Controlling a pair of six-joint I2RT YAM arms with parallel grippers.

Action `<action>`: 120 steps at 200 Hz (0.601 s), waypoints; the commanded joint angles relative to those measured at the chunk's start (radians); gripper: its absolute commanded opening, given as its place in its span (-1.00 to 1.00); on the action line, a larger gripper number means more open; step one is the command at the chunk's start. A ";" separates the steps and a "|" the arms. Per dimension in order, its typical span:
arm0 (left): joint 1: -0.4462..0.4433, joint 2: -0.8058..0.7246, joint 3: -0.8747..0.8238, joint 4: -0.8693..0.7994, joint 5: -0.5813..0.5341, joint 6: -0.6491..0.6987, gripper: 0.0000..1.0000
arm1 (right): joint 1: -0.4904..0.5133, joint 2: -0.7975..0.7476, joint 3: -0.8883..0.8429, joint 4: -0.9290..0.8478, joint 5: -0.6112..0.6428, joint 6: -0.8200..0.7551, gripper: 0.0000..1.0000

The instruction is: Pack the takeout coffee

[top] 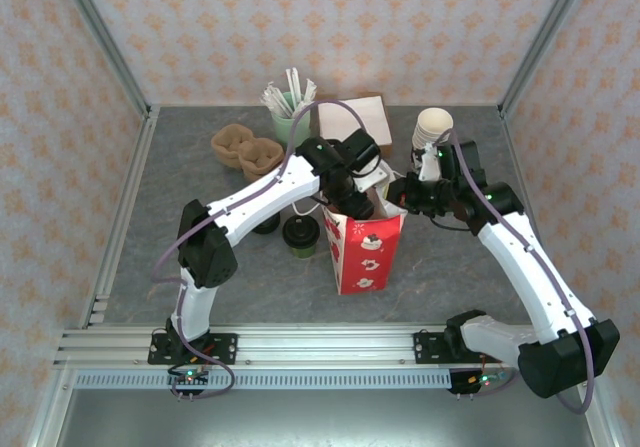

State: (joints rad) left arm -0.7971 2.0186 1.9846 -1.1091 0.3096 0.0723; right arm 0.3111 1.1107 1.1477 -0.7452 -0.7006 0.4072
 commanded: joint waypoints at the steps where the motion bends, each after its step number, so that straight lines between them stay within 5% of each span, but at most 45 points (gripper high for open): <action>1: 0.006 -0.011 -0.053 -0.026 0.000 -0.011 -0.03 | -0.006 -0.048 0.017 0.045 0.017 -0.013 -1.00; 120: -0.034 0.003 -0.076 -0.048 -0.057 -0.007 -0.04 | -0.004 -0.053 0.053 0.086 0.159 -0.042 -1.00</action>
State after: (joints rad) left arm -0.8192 2.0155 1.9076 -1.1107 0.3019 0.0769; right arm 0.3115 1.0576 1.1542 -0.7361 -0.5842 0.3878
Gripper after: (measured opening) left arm 0.481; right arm 0.068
